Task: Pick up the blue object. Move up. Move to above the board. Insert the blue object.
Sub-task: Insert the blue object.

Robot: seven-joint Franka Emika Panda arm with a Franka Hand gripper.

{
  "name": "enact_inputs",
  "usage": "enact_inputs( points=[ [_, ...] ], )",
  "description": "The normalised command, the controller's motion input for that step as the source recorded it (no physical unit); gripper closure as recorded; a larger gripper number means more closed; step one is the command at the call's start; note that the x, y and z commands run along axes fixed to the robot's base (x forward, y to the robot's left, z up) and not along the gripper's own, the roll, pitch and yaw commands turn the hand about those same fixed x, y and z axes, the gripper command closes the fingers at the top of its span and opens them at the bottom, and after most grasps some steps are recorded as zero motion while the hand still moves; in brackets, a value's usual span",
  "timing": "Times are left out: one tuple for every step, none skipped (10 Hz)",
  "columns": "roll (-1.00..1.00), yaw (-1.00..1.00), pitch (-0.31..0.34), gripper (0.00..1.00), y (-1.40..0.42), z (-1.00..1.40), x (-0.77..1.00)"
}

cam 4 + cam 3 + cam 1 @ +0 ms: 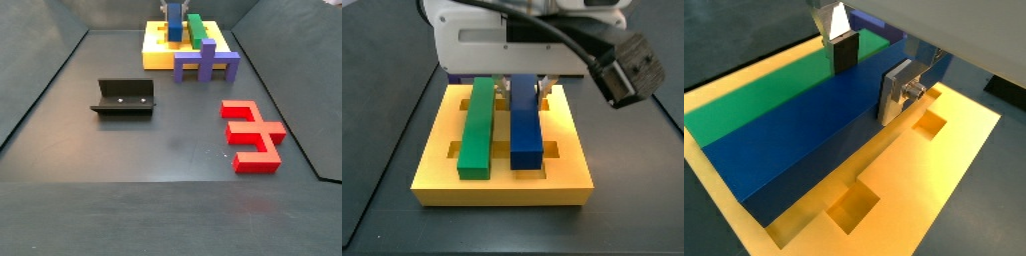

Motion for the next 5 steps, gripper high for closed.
enact_inputs(
  points=[
    [0.0, 0.0, -0.056, 1.0, 0.0, -0.4, 0.0],
    [0.0, 0.0, -0.05, 1.0, 0.0, -0.35, 0.0],
    [0.0, 0.0, -0.031, 1.0, 0.0, -0.36, 0.0],
    [0.0, 0.0, 0.0, 1.0, 0.0, -0.36, 0.15],
    [0.0, 0.0, 0.0, 1.0, 0.0, -0.33, 0.32]
  ],
)
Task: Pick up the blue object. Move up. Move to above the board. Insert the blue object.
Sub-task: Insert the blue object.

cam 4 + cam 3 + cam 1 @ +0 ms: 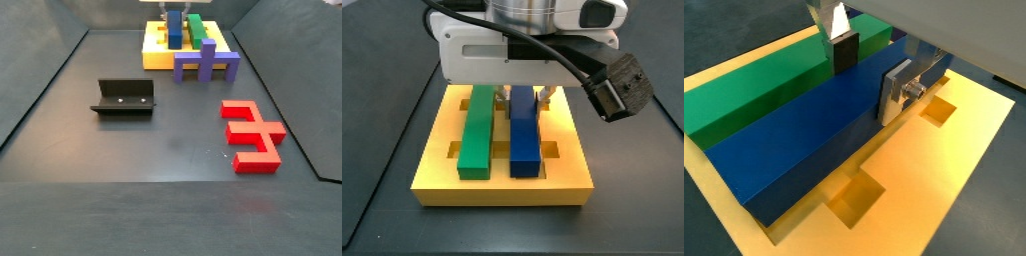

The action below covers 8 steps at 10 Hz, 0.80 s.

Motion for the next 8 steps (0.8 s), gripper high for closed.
enact_inputs(
  points=[
    [0.0, -0.01, 0.0, 1.0, 0.0, -0.36, 0.28],
    [0.0, 0.0, -0.019, 1.0, 0.0, -0.45, 0.19],
    [0.0, 0.0, -0.024, 1.0, 0.0, -0.42, 0.13],
    [0.0, -0.02, -0.026, 1.0, 0.0, -0.37, 0.0],
    [0.0, -0.05, -0.039, 1.0, 0.0, -0.37, 0.0],
    [-0.06, -0.1, -0.04, 1.0, -0.06, -0.35, 0.07],
    [-0.1, -0.24, -0.037, 1.0, 0.0, -0.33, 0.18],
    [-0.12, -0.25, -0.053, 1.0, 0.0, -0.4, 0.24]
  ],
)
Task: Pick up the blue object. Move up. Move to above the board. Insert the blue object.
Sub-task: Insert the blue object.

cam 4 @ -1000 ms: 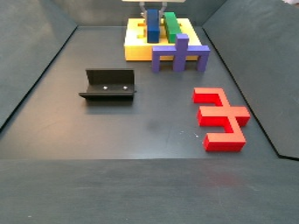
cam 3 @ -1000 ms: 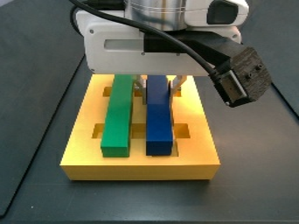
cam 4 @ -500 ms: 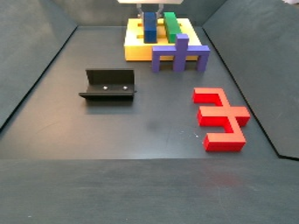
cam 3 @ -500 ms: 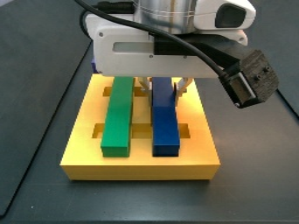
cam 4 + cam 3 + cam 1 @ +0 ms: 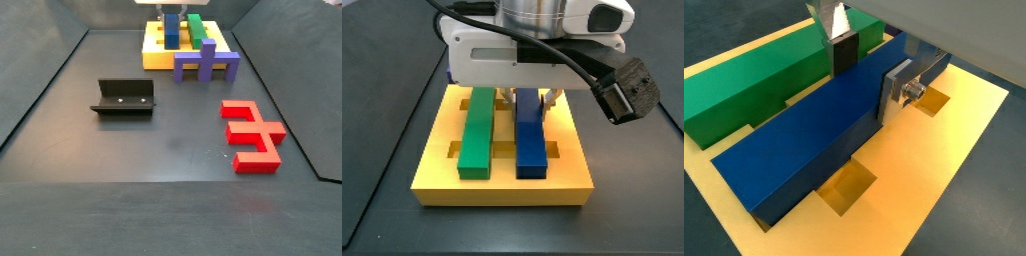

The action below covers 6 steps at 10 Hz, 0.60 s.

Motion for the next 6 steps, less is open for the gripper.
enact_inputs(
  points=[
    [-0.09, -0.24, -0.011, 1.0, -0.01, -0.32, 0.31],
    [-0.08, -0.08, 0.0, 1.0, 0.0, -0.28, 0.11],
    [-0.05, 0.0, -0.007, 1.0, -0.08, -0.22, 0.0],
    [-0.03, 0.0, -0.036, 1.0, -0.12, -0.22, 0.0],
    [-0.01, 0.0, -0.034, 1.0, -0.14, -0.21, 0.0],
    [-0.01, 0.04, -0.089, 1.0, -0.18, -0.27, 0.0]
  ],
)
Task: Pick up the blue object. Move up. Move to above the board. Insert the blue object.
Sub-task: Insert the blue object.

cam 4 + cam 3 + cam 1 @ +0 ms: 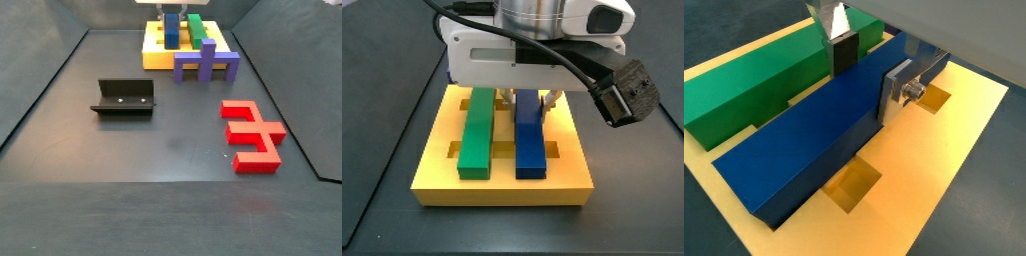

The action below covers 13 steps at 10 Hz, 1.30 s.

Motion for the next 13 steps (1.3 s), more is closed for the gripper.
enact_inputs(
  points=[
    [-0.03, 0.0, -0.067, 1.0, -0.09, -0.29, 0.0],
    [-0.03, 0.0, -0.059, 1.0, 0.03, -0.37, 0.0],
    [-0.04, 0.0, -0.066, 1.0, 0.05, -0.35, 0.0],
    [-0.06, 0.0, -0.046, 1.0, 0.0, -0.31, 0.01],
    [-0.05, -0.15, -0.02, 1.0, 0.0, -0.29, 0.15],
    [-0.02, -0.12, -0.014, 1.0, -0.01, -0.27, 0.13],
    [-0.06, 0.0, -0.013, 1.0, 0.0, -0.29, 0.07],
    [-0.13, 0.0, -0.041, 1.0, 0.0, -0.33, 0.05],
    [-0.13, 0.0, -0.061, 1.0, 0.0, -0.31, 0.0],
    [-0.13, 0.0, -0.08, 1.0, 0.0, -0.31, 0.0],
    [-0.18, 0.0, -0.091, 1.0, 0.0, -0.37, 0.0],
    [-0.13, 0.0, -0.05, 1.0, -0.07, -0.34, 0.08],
    [-0.08, 0.0, 0.0, 1.0, -0.12, -0.27, 0.23]
  ],
)
